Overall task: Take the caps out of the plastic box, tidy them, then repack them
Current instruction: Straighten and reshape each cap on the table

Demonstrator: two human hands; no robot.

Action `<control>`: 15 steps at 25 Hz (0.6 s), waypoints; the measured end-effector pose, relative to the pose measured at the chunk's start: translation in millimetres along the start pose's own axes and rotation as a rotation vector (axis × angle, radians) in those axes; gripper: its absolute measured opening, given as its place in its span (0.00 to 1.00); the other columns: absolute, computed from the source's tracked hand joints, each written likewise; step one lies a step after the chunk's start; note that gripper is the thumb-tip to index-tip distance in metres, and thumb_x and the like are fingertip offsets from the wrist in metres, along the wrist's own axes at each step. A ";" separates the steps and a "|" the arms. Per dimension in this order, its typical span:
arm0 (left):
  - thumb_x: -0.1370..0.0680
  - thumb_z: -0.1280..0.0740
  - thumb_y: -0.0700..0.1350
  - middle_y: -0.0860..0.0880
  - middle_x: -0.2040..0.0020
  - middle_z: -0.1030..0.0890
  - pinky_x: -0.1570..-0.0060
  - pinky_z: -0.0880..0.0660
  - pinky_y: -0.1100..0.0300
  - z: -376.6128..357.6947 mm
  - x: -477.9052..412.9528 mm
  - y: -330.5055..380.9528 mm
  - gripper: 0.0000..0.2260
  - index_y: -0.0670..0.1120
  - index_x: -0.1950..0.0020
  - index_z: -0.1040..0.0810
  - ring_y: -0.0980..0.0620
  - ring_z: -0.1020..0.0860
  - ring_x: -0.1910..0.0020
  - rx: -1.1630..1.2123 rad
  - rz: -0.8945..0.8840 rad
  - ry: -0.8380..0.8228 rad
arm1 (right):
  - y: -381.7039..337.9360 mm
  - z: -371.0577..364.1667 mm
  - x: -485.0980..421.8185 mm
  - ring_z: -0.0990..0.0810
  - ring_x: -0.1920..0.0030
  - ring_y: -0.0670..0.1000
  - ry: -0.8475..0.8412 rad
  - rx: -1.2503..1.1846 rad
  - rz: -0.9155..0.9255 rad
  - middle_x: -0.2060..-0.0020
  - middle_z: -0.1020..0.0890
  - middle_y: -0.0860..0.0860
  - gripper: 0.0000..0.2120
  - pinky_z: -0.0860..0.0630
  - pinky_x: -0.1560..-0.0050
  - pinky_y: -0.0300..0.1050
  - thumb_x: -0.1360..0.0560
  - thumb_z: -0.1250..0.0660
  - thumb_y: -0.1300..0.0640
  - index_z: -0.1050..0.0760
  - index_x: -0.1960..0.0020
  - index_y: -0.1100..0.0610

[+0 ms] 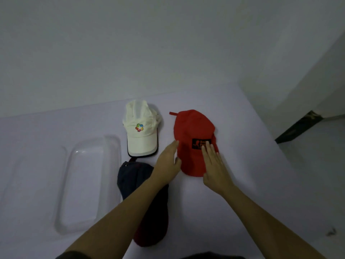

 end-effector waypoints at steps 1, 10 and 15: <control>0.23 0.40 0.35 0.42 0.25 0.40 0.33 0.50 0.70 -20.8 3.4 -1.8 0.26 0.39 0.26 0.43 0.48 0.41 0.25 -0.035 0.003 -0.061 | 15.0 0.8 6.1 0.53 0.25 0.57 -0.016 0.007 -0.015 0.25 0.52 0.59 0.46 0.49 0.27 0.55 0.39 0.36 0.72 0.53 0.25 0.64; 0.21 0.42 0.55 0.41 0.23 0.63 0.26 0.56 0.51 -112.0 3.4 -36.6 0.38 0.41 0.25 0.64 0.45 0.61 0.24 -0.109 0.318 -0.226 | 61.7 -48.9 4.1 0.68 0.26 0.56 -0.366 -0.155 -0.075 0.26 0.67 0.57 0.55 0.58 0.25 0.53 0.32 0.30 0.45 0.69 0.26 0.61; 0.23 0.37 0.51 0.42 0.23 0.64 0.26 0.54 0.52 -123.9 5.4 -45.3 0.42 0.42 0.25 0.66 0.45 0.60 0.23 -0.117 0.354 -0.269 | 67.1 -50.8 -3.2 0.61 0.24 0.56 -0.168 -0.176 -0.196 0.27 0.63 0.56 0.42 0.56 0.24 0.50 0.24 0.37 0.56 0.65 0.27 0.64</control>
Point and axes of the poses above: each hand's wrist, its own x-axis away from the middle knuckle, its own z-axis out of the back of the hand, y = z × x, the point moved 10 cm from there along -x, towards the middle knuckle
